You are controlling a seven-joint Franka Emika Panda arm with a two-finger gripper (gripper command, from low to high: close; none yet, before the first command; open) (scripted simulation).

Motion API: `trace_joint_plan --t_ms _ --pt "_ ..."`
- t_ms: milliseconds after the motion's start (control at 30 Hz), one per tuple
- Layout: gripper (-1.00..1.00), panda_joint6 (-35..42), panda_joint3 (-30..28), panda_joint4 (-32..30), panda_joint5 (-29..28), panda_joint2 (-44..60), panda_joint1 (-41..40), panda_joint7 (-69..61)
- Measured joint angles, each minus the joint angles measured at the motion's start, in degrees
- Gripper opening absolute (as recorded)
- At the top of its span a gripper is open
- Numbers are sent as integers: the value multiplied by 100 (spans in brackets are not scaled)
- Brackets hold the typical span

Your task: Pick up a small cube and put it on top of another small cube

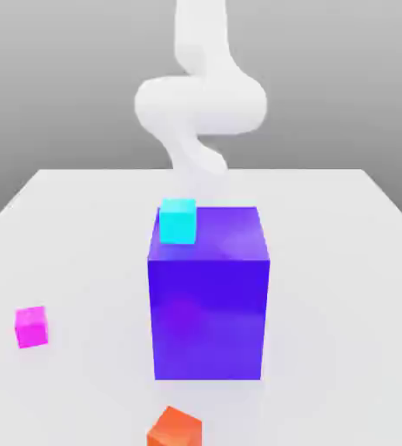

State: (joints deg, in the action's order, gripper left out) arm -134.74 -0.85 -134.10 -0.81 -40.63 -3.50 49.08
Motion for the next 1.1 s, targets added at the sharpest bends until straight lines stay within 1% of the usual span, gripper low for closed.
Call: trace_joint_plan --t_ms 333,533,633,733,867,933,967,1100 --pt "0 -1200 -573 -939 -254 2104 -1300 1258" --pt "0 -1912 -1081 -1494 -157 3349 -1912 1821" --pt "0 -2268 -1308 -1772 94 3985 -2314 1958" --pt "0 -2628 -1352 -2013 541 4629 -2631 1929" --pt "0 -3242 -929 -1931 1178 5471 -2986 1536" --pt "0 -3567 -623 -1848 1384 5881 -3249 1375" --pt "-100 -3670 -528 -1822 1437 6007 -3332 1332" --pt "-100 -3672 -527 -1822 1430 6007 -3334 1339"
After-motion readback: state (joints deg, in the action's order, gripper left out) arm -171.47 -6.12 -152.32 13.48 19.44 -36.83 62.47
